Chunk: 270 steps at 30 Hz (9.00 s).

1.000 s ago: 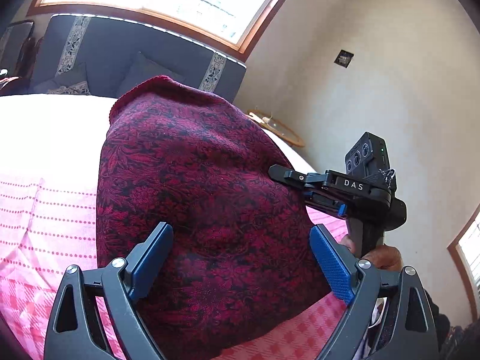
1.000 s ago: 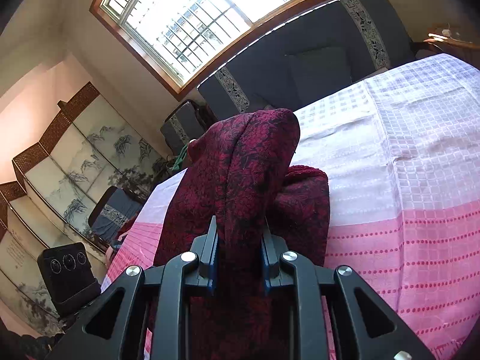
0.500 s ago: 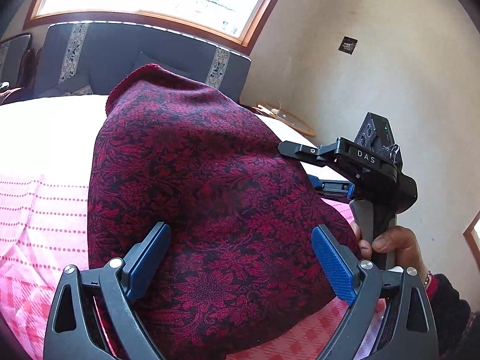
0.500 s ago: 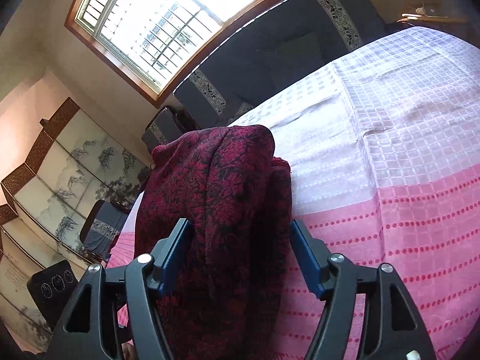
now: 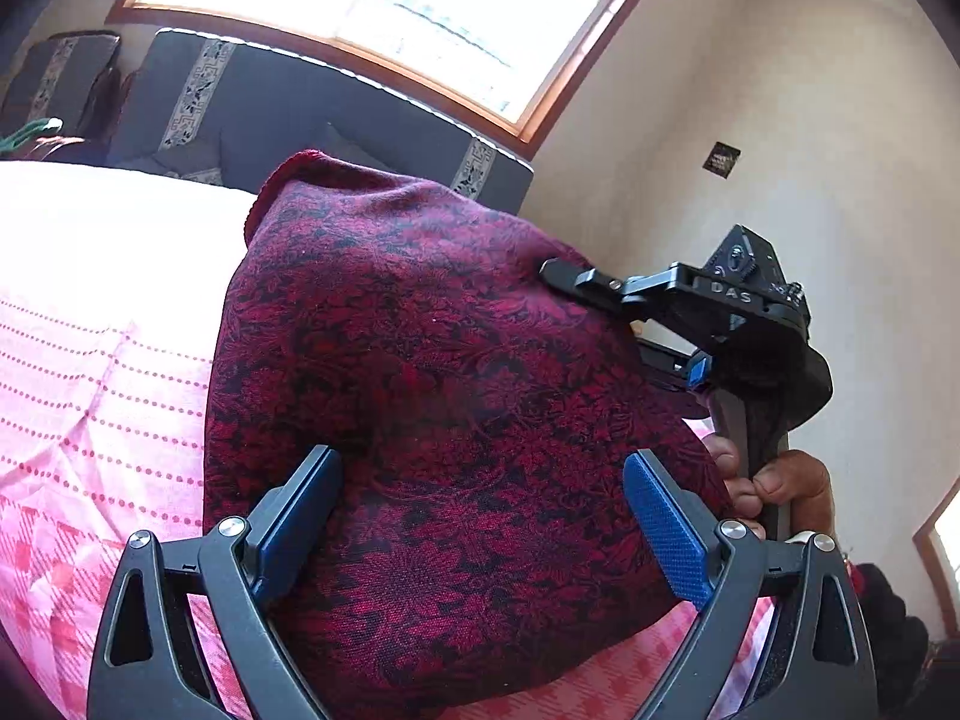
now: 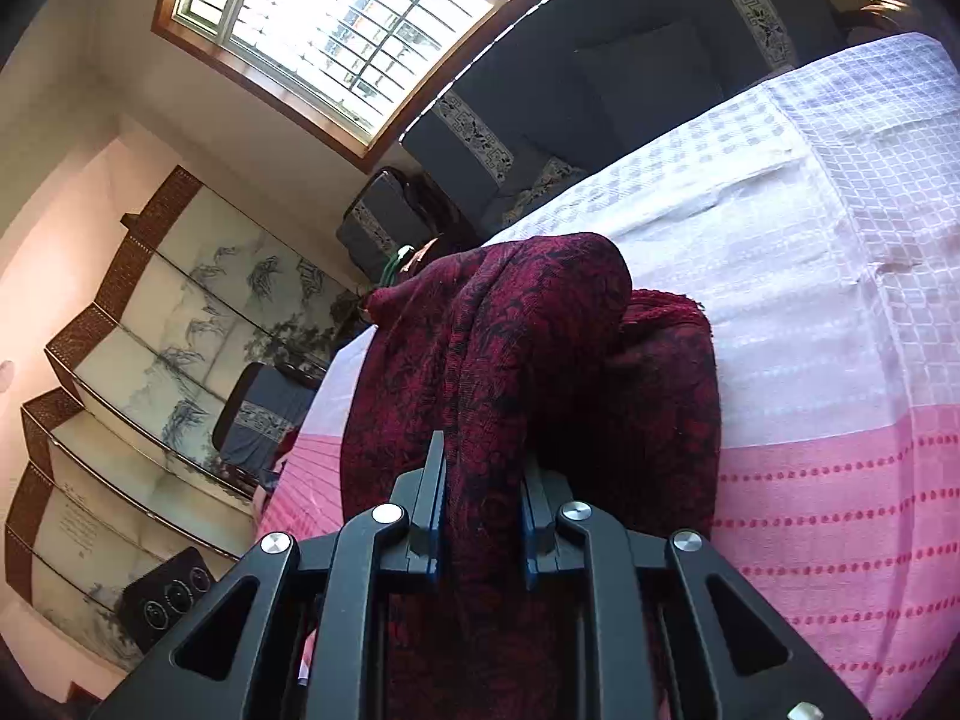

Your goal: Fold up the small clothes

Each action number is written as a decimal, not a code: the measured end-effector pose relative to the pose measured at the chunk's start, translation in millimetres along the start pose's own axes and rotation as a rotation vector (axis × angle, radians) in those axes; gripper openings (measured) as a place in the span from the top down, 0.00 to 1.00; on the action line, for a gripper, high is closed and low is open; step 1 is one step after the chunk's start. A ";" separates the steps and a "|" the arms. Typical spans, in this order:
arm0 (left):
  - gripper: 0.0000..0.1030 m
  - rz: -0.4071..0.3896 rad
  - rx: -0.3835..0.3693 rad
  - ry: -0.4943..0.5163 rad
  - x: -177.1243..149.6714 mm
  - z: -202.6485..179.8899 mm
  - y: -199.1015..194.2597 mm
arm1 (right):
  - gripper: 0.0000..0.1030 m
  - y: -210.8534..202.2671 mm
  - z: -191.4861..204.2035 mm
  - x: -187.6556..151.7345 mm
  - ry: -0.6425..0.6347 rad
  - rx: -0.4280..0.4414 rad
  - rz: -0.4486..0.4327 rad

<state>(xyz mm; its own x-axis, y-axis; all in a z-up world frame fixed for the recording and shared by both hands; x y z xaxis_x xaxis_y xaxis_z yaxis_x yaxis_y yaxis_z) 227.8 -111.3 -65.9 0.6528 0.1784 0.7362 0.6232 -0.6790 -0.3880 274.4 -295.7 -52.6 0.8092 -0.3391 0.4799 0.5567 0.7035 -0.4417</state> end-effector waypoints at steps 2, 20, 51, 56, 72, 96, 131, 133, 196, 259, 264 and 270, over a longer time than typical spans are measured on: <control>0.08 -0.001 -0.012 -0.025 3.9 3.9 0.6 | 0.85 -4.6 21.3 7.7 -0.031 0.113 -0.067; 0.07 0.036 -0.058 0.049 -8.2 -4.1 11.4 | 0.82 -55.1 -56.0 -17.4 0.029 -0.127 -0.129; 0.06 0.064 -0.095 0.096 -10.7 -13.2 13.4 | 0.87 -31.9 -37.8 -23.4 0.006 -0.144 -0.048; 0.05 0.096 -0.079 0.094 -11.6 -12.5 21.3 | 0.76 -25.5 -47.0 -31.1 0.029 -0.148 -0.036; 0.05 0.095 -0.074 0.087 -12.2 -11.0 22.3 | 0.72 -12.3 -35.5 -22.6 0.035 -0.184 0.026; 0.04 0.000 -0.063 0.014 -10.2 3.9 5.2 | 0.80 -4.9 -22.4 -13.1 0.103 -0.005 0.029; 0.03 0.044 -0.088 0.035 -8.0 3.0 11.7 | 0.76 -26.8 -16.0 -67.8 -0.040 -0.186 0.033; 0.03 0.049 -0.078 0.047 -9.2 2.3 11.3 | 0.71 -32.8 -25.8 -69.9 -0.046 -0.193 0.014; 0.00 -0.063 0.455 0.057 -20.7 28.4 -26.3 | 0.00 0.2 10.6 -49.7 -0.362 -0.587 -0.147; 0.01 0.541 -0.382 -0.170 46.9 92.7 47.9 | 0.02 17.5 -23.7 -63.1 -0.021 -0.031 0.278; 0.01 0.558 -0.373 -0.150 47.6 84.9 52.8 | 0.01 32.1 -15.0 -64.7 -0.073 0.039 0.313; 0.01 0.571 -0.295 -0.110 36.6 78.4 54.0 | 0.00 43.1 -6.6 -67.8 -0.100 0.087 0.317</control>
<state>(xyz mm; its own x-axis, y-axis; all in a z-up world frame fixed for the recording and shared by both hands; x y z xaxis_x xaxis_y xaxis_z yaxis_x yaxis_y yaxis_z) 319.1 -85.6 -103.4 0.8964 -0.2070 0.3918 0.0308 -0.8529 -0.5211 244.7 -246.5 -109.1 0.9148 -0.0352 0.4024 0.2586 0.8164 -0.5164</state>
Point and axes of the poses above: each gripper's, at about its wrist camera, not at the fingertips, and y roughly the way its jaws point, z to its left, x to its top, the point moved 4 cm from there along y, roughly the way its jaws point, and after that the axes turned 2 degrees about -z, right-handed, at the moved point
